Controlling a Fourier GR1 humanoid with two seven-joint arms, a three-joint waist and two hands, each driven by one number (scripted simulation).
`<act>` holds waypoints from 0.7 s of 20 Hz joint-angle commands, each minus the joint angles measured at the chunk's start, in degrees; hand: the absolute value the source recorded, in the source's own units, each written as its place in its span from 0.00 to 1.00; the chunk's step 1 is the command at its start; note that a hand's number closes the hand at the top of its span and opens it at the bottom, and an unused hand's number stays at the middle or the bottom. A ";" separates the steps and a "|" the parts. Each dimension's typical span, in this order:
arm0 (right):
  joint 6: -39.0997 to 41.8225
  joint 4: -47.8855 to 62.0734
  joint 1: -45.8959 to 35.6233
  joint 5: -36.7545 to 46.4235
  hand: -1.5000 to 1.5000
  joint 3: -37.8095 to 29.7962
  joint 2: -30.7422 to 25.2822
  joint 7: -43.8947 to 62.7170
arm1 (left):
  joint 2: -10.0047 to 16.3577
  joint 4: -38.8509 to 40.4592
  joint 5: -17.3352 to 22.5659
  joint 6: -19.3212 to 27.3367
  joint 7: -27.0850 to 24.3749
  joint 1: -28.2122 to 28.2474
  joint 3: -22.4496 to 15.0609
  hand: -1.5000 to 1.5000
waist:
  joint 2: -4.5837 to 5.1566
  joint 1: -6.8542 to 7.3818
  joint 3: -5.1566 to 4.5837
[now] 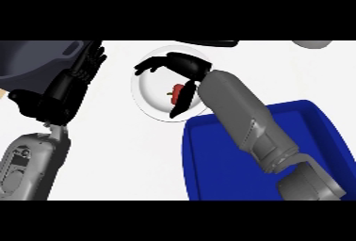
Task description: Pick the bell pepper from the tray and place it in the plate
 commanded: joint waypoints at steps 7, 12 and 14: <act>7.73 4.20 -5.40 -14.73 0.00 -9.05 0.02 3.64 | 0.70 1.60 0.49 -0.29 0.58 -0.98 2.03 0.50 | -0.11 -2.19 0.01; 10.06 8.16 -7.61 -17.14 0.00 -13.41 -2.97 4.63 | 1.81 -0.73 0.91 -0.32 0.80 -0.15 3.40 0.50 | 0.03 -3.08 0.04; 8.47 9.57 -5.78 -16.91 0.00 -13.57 -3.16 3.38 | 0.19 -1.97 -0.40 0.68 0.83 1.81 1.34 0.50 | 0.40 -2.41 0.05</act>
